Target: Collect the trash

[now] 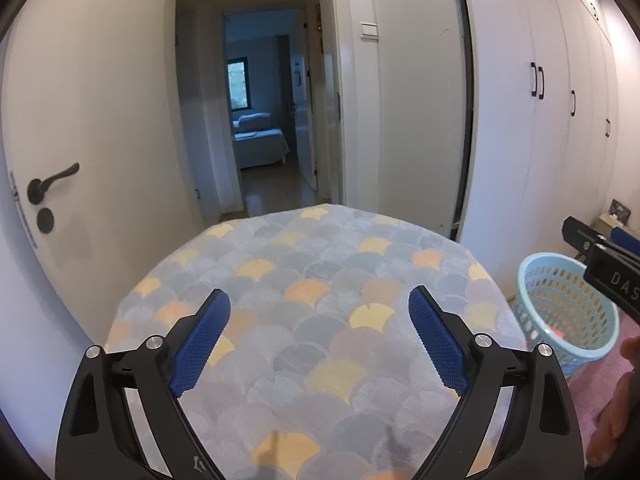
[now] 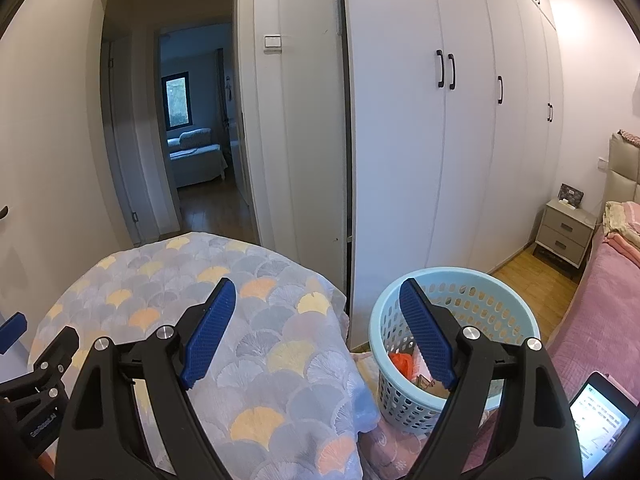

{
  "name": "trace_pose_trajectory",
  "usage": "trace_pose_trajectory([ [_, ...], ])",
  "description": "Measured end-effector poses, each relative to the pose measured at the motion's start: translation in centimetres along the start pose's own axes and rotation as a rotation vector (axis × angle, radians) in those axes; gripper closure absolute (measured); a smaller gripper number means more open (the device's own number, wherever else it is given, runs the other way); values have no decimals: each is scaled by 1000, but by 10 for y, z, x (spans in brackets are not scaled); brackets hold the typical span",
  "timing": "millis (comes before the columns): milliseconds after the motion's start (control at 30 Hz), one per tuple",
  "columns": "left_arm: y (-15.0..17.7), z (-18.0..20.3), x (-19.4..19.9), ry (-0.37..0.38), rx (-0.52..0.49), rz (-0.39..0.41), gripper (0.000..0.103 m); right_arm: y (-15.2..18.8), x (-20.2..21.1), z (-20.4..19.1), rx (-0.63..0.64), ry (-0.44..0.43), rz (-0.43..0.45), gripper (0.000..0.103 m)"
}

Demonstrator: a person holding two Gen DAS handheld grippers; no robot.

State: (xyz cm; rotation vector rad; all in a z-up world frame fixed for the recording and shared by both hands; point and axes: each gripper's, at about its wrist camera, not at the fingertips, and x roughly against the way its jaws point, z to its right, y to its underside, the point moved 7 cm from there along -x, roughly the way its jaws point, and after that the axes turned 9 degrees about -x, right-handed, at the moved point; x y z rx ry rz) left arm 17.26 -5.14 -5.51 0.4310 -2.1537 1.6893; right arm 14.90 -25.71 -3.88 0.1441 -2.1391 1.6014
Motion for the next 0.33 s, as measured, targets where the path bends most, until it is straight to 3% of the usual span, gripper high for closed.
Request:
trace_pose_trajectory([
  [333,8,-10,-18,-7,13,-32,14,5,-14,-13,17,-3,-20,23],
])
